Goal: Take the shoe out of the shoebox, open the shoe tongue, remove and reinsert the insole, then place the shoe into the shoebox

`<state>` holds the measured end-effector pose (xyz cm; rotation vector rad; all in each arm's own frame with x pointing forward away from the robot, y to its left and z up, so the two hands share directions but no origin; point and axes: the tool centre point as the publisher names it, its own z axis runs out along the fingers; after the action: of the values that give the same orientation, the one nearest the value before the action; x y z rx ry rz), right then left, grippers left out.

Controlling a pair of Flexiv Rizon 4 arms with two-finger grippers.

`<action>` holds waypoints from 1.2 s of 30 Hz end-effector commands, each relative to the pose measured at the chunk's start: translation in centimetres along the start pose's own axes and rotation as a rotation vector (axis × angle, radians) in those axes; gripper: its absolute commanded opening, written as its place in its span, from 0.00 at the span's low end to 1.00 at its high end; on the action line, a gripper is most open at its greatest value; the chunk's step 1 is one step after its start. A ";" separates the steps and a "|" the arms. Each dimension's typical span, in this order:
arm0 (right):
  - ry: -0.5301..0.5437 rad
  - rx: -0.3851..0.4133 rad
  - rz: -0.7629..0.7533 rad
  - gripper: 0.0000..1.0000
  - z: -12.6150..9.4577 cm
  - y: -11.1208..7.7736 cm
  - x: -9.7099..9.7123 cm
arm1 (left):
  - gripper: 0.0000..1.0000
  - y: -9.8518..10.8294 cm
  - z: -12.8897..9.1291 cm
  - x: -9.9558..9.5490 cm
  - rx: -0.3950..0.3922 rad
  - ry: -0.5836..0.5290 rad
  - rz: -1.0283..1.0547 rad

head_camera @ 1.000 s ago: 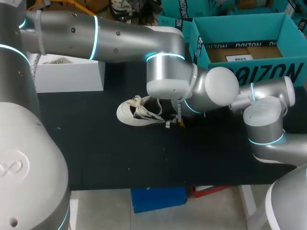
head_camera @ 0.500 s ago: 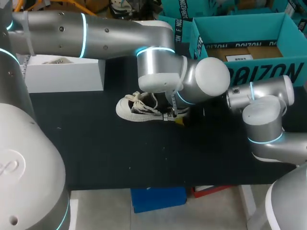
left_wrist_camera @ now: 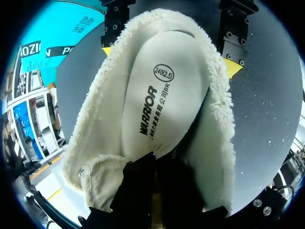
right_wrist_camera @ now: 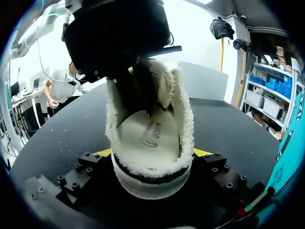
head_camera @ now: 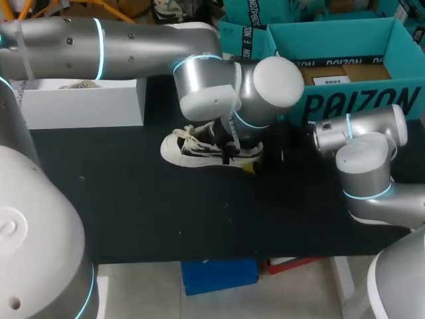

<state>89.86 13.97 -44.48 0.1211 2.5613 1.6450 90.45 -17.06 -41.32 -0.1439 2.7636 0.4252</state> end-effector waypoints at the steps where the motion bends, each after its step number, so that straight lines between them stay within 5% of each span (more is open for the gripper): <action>1: 0.001 0.001 0.000 0.00 -0.1 -0.1 0.3 | 0.00 1.1 12.6 -1.6 0.100 0.079 -0.004; 8: 0.001 0.001 0.000 0.00 -0.1 -0.1 0.3 | 0.00 1.3 7.9 -0.3 0.232 0.205 -0.036; 17: 0.001 0.001 0.000 0.00 -0.1 -0.1 0.3 | 0.00 0.7 4.7 1.6 0.320 0.355 -0.053; 36: 0.001 0.001 0.000 0.00 -0.1 -0.1 0.3 | 0.00 -2.1 -2.7 1.6 0.355 0.293 -0.018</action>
<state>89.69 13.52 -44.47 0.1209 2.5619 1.6451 88.81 -18.93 -40.90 -0.1519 3.0775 -0.1248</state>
